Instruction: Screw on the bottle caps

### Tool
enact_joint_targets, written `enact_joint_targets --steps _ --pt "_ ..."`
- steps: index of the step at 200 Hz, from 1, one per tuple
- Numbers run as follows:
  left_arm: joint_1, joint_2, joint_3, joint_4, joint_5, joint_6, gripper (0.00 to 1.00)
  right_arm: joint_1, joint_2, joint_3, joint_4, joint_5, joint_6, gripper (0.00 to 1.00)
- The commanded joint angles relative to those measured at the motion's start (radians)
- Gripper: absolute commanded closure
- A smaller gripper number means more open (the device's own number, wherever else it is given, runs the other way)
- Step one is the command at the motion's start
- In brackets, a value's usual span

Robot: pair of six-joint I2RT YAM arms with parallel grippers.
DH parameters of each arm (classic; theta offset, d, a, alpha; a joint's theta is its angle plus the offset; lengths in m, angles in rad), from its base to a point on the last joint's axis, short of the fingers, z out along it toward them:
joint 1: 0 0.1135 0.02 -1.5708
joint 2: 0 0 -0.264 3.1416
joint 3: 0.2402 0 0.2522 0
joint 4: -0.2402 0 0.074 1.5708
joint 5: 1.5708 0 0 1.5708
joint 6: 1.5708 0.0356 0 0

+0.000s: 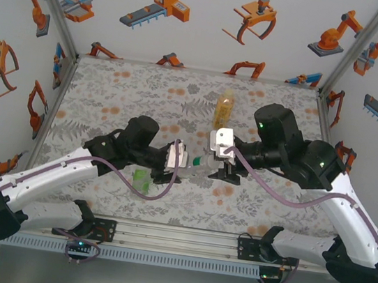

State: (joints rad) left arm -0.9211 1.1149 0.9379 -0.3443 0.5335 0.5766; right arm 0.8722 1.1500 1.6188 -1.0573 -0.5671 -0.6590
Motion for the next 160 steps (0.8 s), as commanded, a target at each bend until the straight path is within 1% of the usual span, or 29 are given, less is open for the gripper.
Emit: enact_joint_targets --steps 1,41,55,65,87,101,113,132,160 --pt "-0.001 -0.017 0.025 -0.009 0.026 -0.011 1.00 0.014 -0.010 -0.003 0.014 0.008 -0.022 0.48" --pt "-0.001 -0.020 0.022 -0.010 0.024 -0.013 1.00 0.021 -0.013 -0.013 0.025 0.032 0.000 0.61" --pt "-0.001 -0.021 0.022 -0.009 0.022 -0.013 1.00 0.025 -0.017 -0.015 0.040 0.052 0.027 0.69" --pt "-0.001 -0.019 0.022 -0.009 0.019 -0.014 1.00 0.026 -0.024 -0.028 0.077 0.078 0.092 0.75" --pt "-0.001 -0.023 0.022 -0.005 -0.011 -0.015 1.00 0.026 -0.042 -0.081 0.190 0.154 0.371 0.88" --pt "-0.001 -0.027 0.016 0.007 -0.045 -0.018 1.00 0.025 -0.049 -0.115 0.241 0.208 0.569 1.00" --pt "-0.001 -0.032 0.005 0.027 -0.076 -0.023 1.00 0.027 -0.056 -0.140 0.276 0.268 0.748 1.00" --pt "0.000 -0.036 -0.013 0.051 -0.113 -0.019 1.00 0.027 -0.067 -0.165 0.290 0.396 1.040 1.00" --pt "0.001 -0.030 -0.016 0.071 -0.153 -0.012 1.00 0.027 -0.088 -0.198 0.270 0.508 1.401 1.00"
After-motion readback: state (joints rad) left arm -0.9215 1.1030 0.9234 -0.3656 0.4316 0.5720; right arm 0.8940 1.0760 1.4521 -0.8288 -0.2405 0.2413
